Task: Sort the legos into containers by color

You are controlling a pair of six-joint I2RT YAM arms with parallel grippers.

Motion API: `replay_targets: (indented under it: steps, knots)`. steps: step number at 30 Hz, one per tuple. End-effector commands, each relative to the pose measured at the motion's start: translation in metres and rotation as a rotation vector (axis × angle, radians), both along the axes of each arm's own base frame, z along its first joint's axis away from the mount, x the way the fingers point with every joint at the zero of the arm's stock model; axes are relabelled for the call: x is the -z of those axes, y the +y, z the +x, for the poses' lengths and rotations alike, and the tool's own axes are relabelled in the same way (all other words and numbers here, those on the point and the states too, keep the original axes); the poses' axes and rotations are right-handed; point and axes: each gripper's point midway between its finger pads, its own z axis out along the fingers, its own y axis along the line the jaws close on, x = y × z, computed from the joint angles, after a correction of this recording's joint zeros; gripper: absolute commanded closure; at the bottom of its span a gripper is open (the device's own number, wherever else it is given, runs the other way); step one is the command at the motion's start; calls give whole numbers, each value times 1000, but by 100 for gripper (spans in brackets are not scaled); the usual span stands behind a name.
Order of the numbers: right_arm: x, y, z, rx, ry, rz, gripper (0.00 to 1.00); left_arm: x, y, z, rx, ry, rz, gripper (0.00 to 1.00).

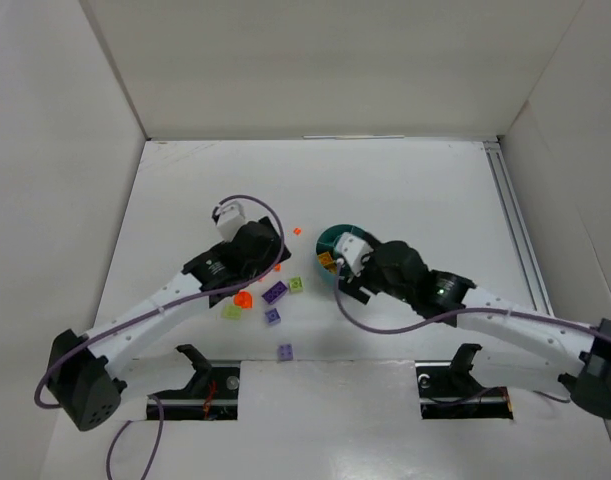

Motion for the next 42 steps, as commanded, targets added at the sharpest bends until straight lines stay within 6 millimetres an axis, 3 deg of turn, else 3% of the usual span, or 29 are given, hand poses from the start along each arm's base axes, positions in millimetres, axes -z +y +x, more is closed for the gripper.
replay_targets:
  steps: [1, 4, 5, 6, 7, 9, 10, 13, 15, 20, 29, 42]
  knots:
    - [-9, 65, -24, -207, -1, 27, 14, 17, 38, -22, -115, 49, -7, 0]
    - [17, 112, -64, -377, 57, 1, 16, 11, 48, -30, -134, 26, -55, 0]
    - [23, 131, -92, -485, 52, -16, 16, 12, 51, -34, -134, 25, -56, 0]
    - [20, 145, -104, -546, 37, -19, 17, 10, 52, -34, -134, 17, -64, 0]
    - [39, 152, -116, -619, 38, -85, 17, 12, 55, -35, -143, 18, -63, 0]
    - [44, 171, -146, -760, 19, -93, 18, 13, 54, -36, -136, 19, -73, 0]
    - [52, 178, -150, -802, -2, -110, 18, 17, 55, -38, -129, 25, -58, 0]
    - [59, 191, -157, -865, -3, -89, 18, 17, 55, -38, -129, 25, -58, 0]
    - [74, 193, -160, -890, 18, -114, 18, 20, 54, -38, -117, 36, -50, 0]
    - [80, 207, -155, -888, 9, -125, 18, 15, 52, -36, -117, 23, -63, 0]
    - [114, 210, -164, -917, 93, -161, 25, 16, 49, -35, -110, 21, -74, 0]
    - [128, 214, -166, -918, 153, -162, 34, 10, 55, -37, -117, 2, -64, 0]
